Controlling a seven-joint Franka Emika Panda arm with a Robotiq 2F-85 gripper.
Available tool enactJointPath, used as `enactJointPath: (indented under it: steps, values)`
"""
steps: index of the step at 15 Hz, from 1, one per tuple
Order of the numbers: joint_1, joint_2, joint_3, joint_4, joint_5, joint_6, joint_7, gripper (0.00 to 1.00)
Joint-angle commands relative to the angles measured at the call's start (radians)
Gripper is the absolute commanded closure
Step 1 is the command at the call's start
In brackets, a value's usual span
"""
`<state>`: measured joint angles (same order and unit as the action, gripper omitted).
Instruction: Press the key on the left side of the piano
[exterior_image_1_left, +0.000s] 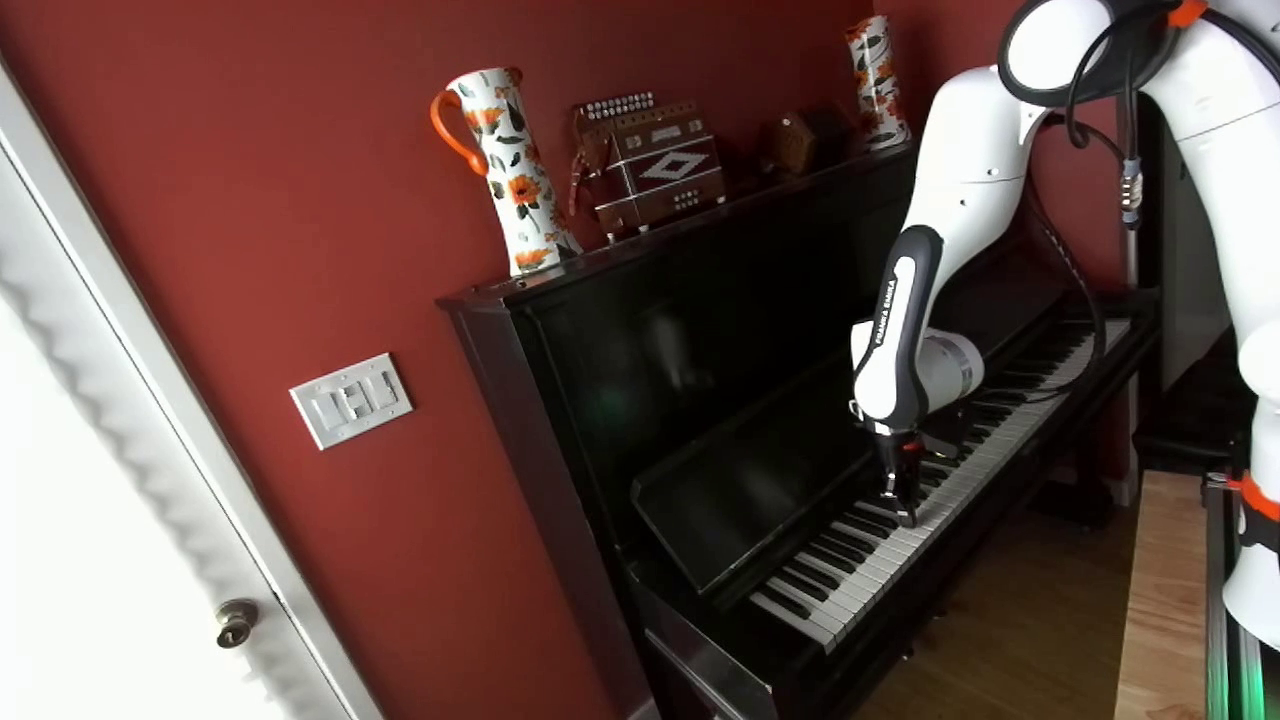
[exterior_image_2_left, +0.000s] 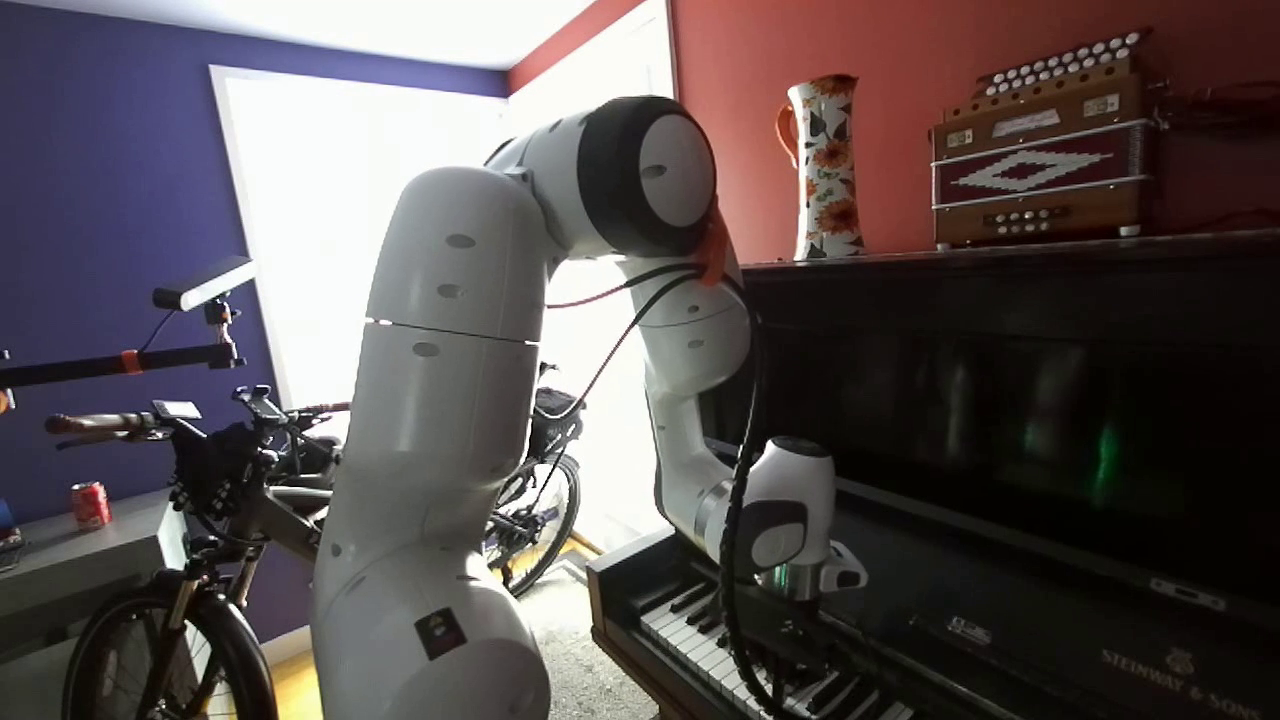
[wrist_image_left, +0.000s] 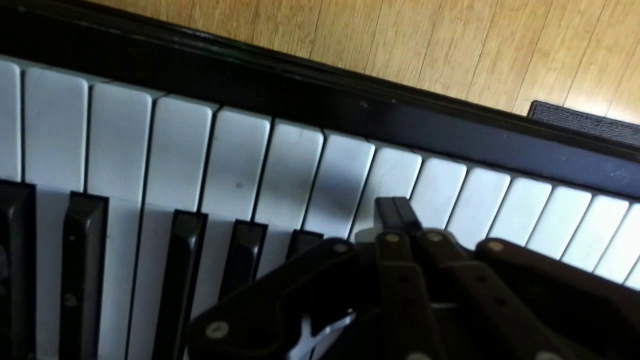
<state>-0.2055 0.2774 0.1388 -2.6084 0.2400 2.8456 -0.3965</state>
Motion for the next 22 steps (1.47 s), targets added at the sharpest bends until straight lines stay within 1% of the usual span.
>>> enactJointPath:
  steps: [1,3,4,5,9,10,12,13,15,17,18,22]
  values:
    - [0.022,-0.059,-0.026,-0.033,-0.043,-0.004,0.035,1.00]
    - [0.027,-0.076,-0.033,-0.039,-0.049,-0.004,0.040,1.00]
    - [0.025,-0.085,-0.031,-0.042,-0.042,-0.003,0.038,0.74]
    - [0.027,-0.094,-0.032,-0.044,-0.043,-0.007,0.037,0.73]
    - [0.042,-0.138,-0.037,-0.055,-0.052,-0.016,0.041,0.45]
    - [0.054,-0.152,-0.048,-0.060,-0.074,-0.021,0.056,0.36]
    - [0.078,-0.181,-0.066,-0.071,-0.115,-0.030,0.085,0.23]
    - [0.090,-0.197,-0.074,-0.077,-0.137,-0.036,0.103,0.14]
    - [0.116,-0.230,-0.096,-0.086,-0.206,-0.050,0.150,0.01]
    - [0.139,-0.270,-0.117,-0.094,-0.291,-0.070,0.212,0.00]
    - [0.144,-0.289,-0.114,-0.099,-0.294,-0.074,0.220,0.00]
    - [0.162,-0.392,-0.111,-0.123,-0.409,-0.126,0.311,0.00]
